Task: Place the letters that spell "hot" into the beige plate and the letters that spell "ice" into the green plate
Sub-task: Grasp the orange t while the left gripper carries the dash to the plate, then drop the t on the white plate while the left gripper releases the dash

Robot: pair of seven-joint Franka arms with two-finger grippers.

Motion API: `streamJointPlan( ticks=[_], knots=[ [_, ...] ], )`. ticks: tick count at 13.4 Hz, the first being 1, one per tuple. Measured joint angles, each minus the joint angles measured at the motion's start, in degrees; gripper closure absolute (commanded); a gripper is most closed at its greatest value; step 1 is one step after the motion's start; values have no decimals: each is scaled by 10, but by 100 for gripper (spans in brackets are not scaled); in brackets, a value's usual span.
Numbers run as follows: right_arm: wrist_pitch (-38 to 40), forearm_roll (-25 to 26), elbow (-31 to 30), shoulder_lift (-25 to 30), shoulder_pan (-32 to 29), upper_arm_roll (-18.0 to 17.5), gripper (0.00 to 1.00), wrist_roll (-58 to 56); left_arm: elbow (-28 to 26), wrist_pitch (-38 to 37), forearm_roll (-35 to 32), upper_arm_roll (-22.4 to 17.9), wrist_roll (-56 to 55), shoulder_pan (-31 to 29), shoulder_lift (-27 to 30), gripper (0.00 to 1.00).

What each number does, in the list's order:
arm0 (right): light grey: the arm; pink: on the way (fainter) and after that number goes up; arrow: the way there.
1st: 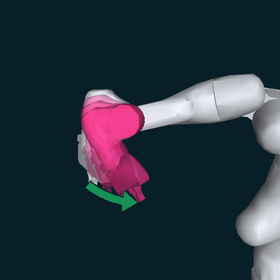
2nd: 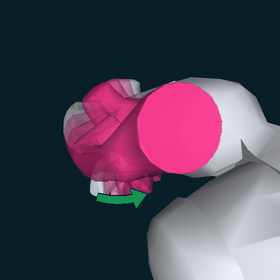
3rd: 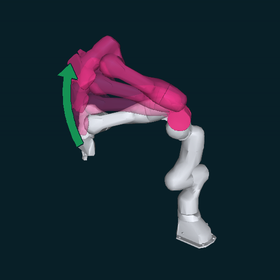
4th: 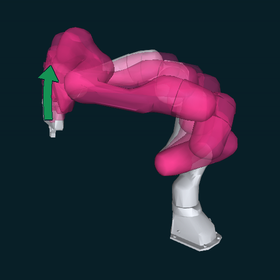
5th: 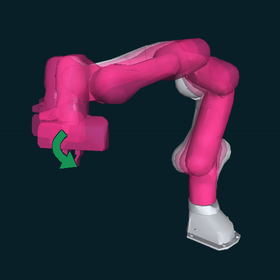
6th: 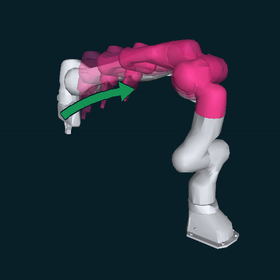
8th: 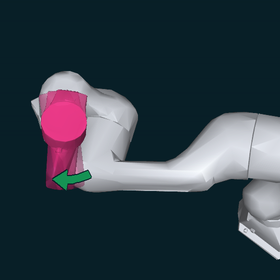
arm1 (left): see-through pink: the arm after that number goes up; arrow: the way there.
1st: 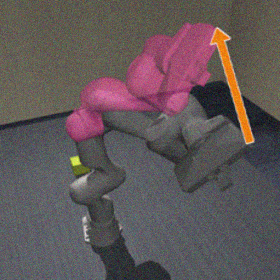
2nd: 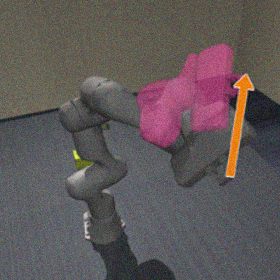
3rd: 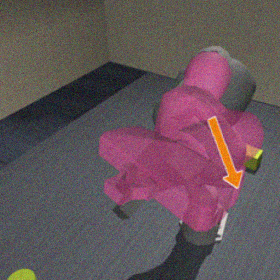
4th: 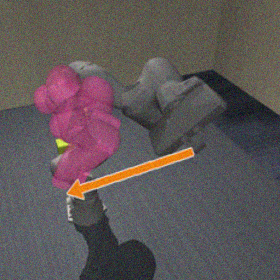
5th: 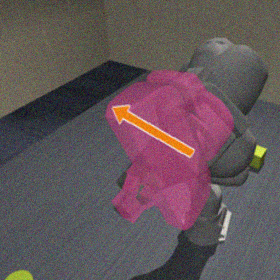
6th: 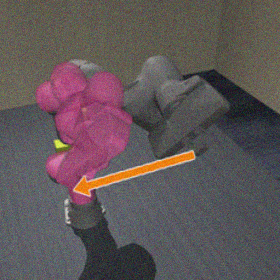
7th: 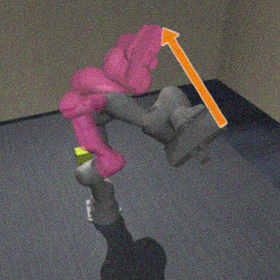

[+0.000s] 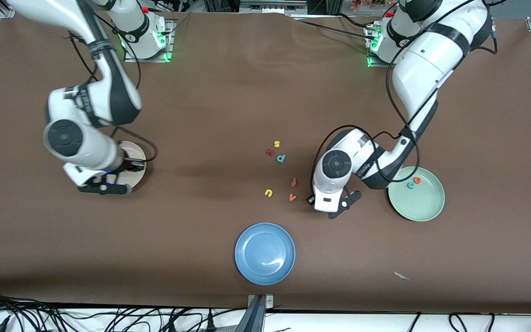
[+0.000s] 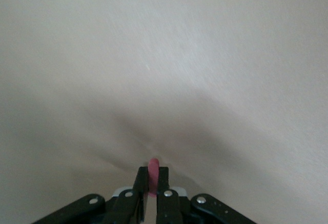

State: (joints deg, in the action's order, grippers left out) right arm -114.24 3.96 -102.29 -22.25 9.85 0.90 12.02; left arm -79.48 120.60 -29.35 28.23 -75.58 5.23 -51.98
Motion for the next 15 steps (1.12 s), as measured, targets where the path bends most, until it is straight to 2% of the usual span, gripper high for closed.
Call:
streamJointPlan(
  ticks=[2, 4, 5, 6, 8, 11, 12, 13, 14, 15],
  knots=[
    [-64, -18, -65, -3, -2, 27, 89, -52, 0, -35, 0, 0, 77, -21, 14, 100],
    [-175, -19, -146, -9, -2, 34, 88, -68, 0, -54, 0, 1, 169, -55, 26, 100],
    [-211, -19, -177, -13, -2, 34, 88, -69, 0, -62, 0, 3, 217, -74, 29, 100],
    [-229, -19, -196, -16, -1, 34, 84, -69, 0, -68, 0, 6, 265, -95, 30, 100],
    [-236, -19, -206, -16, -1, 34, 1, -69, -8, -76, 0, 13, 345, -136, 30, 100],
    [-234, -19, -201, -5, -1, 40, 0, -71, -29, -78, 0, 17, 470, -193, 37, 100],
    [-214, -19, -191, 8, -1, 42, 0, -73, -41, -78, 0, 18, 505, -211, 44, 100],
    [-163, -19, -170, 27, -1, 43, 0, -73, -54, -79, 0, 19, 532, -227, 53, 100],
    [-88, -19, -133, 48, -1, 44, 0, -73, -69, -80, 0, 20, 549, -239, 62, 92],
    [-6, -20, -85, 69, 0, 47, 0, -73, -84, -81, 0, 20, 557, -246, 71, 67]
  ],
)
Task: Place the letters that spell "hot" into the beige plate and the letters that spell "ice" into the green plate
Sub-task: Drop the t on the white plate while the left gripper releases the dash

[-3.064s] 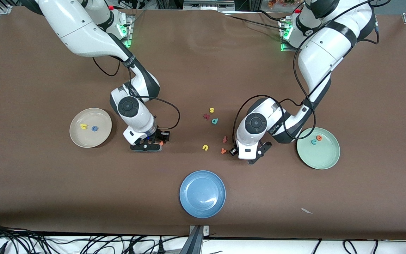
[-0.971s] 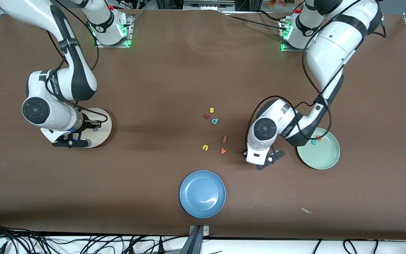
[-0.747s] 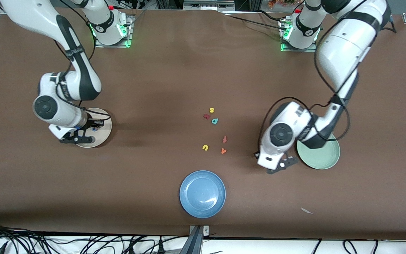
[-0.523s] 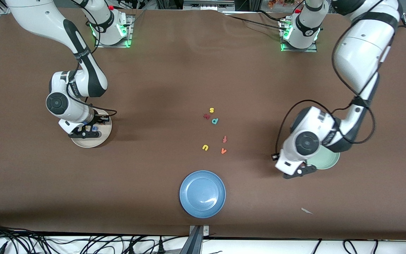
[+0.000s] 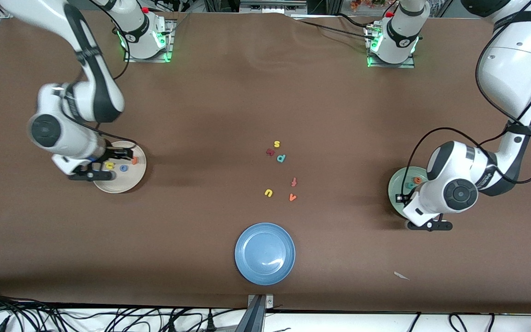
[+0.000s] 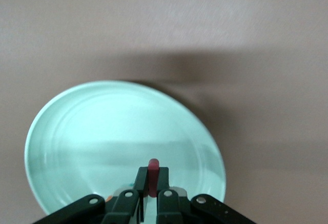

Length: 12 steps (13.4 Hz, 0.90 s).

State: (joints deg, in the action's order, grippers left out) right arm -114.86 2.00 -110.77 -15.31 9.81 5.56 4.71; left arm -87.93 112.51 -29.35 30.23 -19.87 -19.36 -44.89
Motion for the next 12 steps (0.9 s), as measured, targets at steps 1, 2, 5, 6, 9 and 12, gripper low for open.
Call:
streamJointPlan(
  ticks=[1, 2, 5, 6, 9, 12],
  knots=[
    [73, 0, 52, 17, 0, 4, 0, 0, -13, -1, 0, 0, 3, -3, 6, 21],
    [128, -1, 102, 29, 0, 10, 0, 0, -24, -7, 0, 0, 11, -3, 12, 0],
    [199, -1, 215, 36, 0, 32, 0, -4, -29, -25, 0, 1, 54, -14, 27, 0],
    [202, -2, 236, 36, 0, 37, 0, -5, -27, -25, 0, 1, 62, -24, 35, 0],
    [208, -2, 267, 52, 0, 40, 0, -5, -23, -25, 0, 9, 69, -36, 57, 0],
    [211, -2, 268, 69, 0, 42, 0, -5, -23, -25, 6, 17, 69, -36, 73, 0]
  ],
)
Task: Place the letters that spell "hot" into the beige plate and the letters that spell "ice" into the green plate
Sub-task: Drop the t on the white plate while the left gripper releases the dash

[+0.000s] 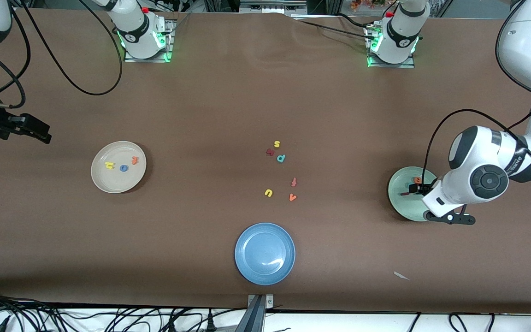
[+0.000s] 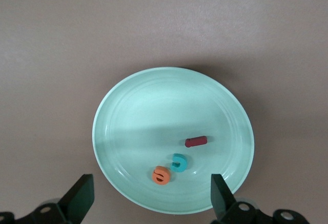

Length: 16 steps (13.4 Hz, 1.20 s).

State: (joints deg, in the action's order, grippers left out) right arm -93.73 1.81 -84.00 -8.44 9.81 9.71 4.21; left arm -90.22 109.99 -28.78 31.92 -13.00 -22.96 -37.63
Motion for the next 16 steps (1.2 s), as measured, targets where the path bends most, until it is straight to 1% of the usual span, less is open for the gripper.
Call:
streamJointPlan(
  ticks=[3, 5, 6, 8, 9, 12, 13, 14, 16],
  knots=[
    [0, 0, 0, 1, 0, 0, 0, 0, 1, -2, 67, -1, 0, -8, 23, 0],
    [-1, 0, 0, 3, 0, 0, 0, 0, 0, -15, 105, -11, 1, -7, 44, 0],
    [0, 0, 0, 5, 0, 0, 0, 0, 0, -25, 133, -30, 2, 6, 57, 0],
    [1, 0, 0, 5, 1, 0, 0, 0, -5, -38, 194, -104, 11, 65, 89, 0],
    [2, 0, 0, 6, 2, -1, 0, 0, -8, -45, 215, -139, 20, 95, 105, 0],
    [5, 0, 0, 12, 2, -2, 0, 0, -33, -55, 264, -221, 38, 159, 166, 0],
    [8, 0, 0, 14, 2, -2, 0, 0, -47, -58, 269, -242, 44, 174, 192, 0],
    [10, 0, 0, 16, 2, -1, 0, 0, -61, -63, 270, -251, 48, 181, 218, 0],
    [11, 0, 0, 17, 2, 0, 0, 0, -81, -86, 270, -261, 55, 192, 268, 0]
  ],
)
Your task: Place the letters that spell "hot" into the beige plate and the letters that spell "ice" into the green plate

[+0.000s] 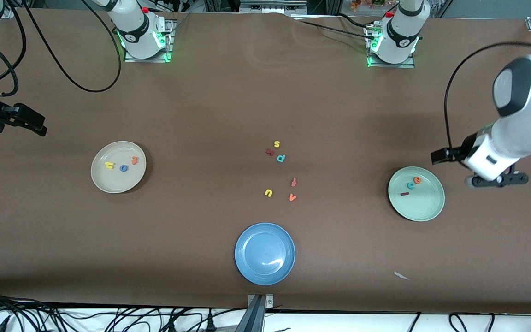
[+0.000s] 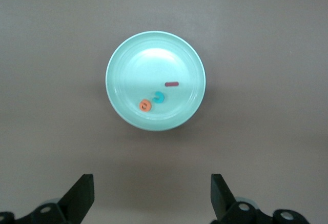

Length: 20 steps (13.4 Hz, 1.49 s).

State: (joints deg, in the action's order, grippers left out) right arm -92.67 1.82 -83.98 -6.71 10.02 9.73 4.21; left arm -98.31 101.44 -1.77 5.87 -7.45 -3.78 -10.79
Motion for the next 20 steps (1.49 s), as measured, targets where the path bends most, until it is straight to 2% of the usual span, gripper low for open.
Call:
streamJointPlan(
  ticks=[2, 6, 14, 18, 20],
  knots=[
    [0, 0, 0, 0, 0, 1, 0, 0, -9, -19, 0, -12, 8, 17, 43, 0],
    [-1, 0, 0, 0, 0, 1, 0, 6, -13, -27, 0, -78, 46, 75, 91, 0],
    [-29, -3, -1, 0, 0, 1, 0, 22, -13, -34, 0, -82, 53, 80, 133, 0],
    [-28, -41, -2, -1, 0, 1, 1, 31, -14, -68, 0, -82, 57, 82, 136, 0],
    [-28, -43, -2, -2, 0, 1, 0, 31, -14, -74, 0, -83, 57, 82, 137, 0]
  ],
)
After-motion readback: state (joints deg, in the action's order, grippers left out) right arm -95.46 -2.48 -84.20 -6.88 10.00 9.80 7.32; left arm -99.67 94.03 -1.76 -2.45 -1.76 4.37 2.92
